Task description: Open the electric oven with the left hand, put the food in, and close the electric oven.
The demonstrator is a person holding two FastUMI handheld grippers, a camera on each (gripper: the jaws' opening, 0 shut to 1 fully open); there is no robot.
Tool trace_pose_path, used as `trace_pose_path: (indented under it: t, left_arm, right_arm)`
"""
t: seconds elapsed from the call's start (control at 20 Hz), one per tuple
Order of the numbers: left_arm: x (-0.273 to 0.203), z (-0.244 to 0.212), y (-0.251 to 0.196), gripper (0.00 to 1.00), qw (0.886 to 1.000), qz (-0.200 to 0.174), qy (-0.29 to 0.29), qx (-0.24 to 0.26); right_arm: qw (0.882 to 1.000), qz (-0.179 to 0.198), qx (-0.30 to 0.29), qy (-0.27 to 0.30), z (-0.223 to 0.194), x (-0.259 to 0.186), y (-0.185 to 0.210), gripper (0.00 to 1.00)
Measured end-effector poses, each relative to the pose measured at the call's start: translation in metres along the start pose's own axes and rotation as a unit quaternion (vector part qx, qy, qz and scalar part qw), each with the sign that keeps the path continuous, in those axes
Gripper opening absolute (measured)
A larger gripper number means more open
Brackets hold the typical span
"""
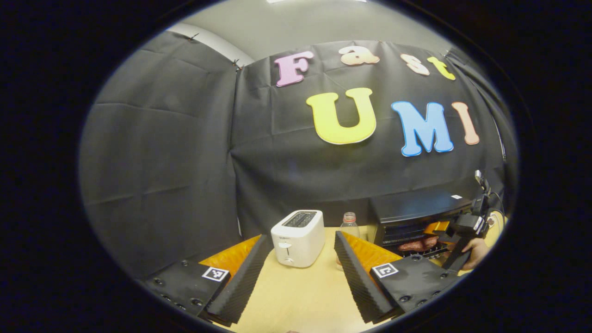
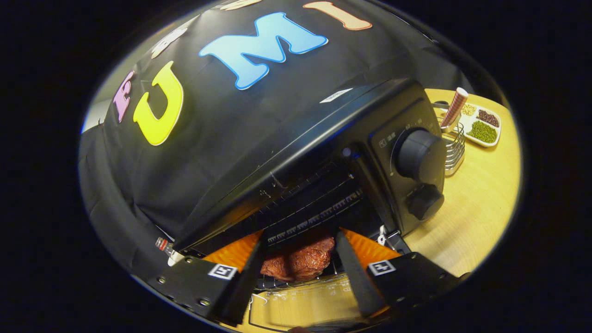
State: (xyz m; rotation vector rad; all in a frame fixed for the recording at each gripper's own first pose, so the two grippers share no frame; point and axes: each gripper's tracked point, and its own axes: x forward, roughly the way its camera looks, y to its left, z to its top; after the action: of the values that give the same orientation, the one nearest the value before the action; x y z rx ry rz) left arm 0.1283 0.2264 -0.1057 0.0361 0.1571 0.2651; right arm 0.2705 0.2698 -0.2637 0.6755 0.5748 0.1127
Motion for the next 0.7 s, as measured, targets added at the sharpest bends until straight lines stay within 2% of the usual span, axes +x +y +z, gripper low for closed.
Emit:
trace_pose_path:
  t: [0.05, 0.1, 0.4, 0.55, 0.6, 0.7]
  left_arm:
    - [-0.001, -0.001, -0.003, 0.97, 1.0, -0.003, 0.002, -0.002]
    - [-0.003, -0.004, -0.006, 0.97, 1.0, -0.005, 0.005, -0.004]
    - [-0.015, -0.008, -0.048, 0.97, 0.999, -0.041, 0.008, -0.014]
    - [-0.021, -0.012, -0.081, 0.97, 0.997, -0.072, 0.013, -0.02]
    - [-0.023, -0.015, -0.093, 1.0, 0.996, -0.083, 0.017, -0.023]
    - [-0.026, -0.022, -0.115, 0.97, 0.994, -0.105, 0.024, -0.025]
  right_arm:
    - [1.0, 0.003, -0.012, -0.008, 0.006, -0.008, 0.002, 0.96]
    - [1.0, 0.01, -0.025, -0.015, 0.012, -0.015, 0.004, 0.98]
    - [0.993, 0.044, -0.109, -0.022, 0.025, -0.081, 0.013, 0.98]
    - [0.987, 0.048, -0.149, -0.04, 0.04, -0.118, 0.012, 0.98]
    - [0.985, 0.046, -0.162, -0.049, 0.046, -0.13, 0.01, 0.98]
    - [0.979, 0.039, -0.185, -0.07, 0.059, -0.155, 0.005, 0.98]
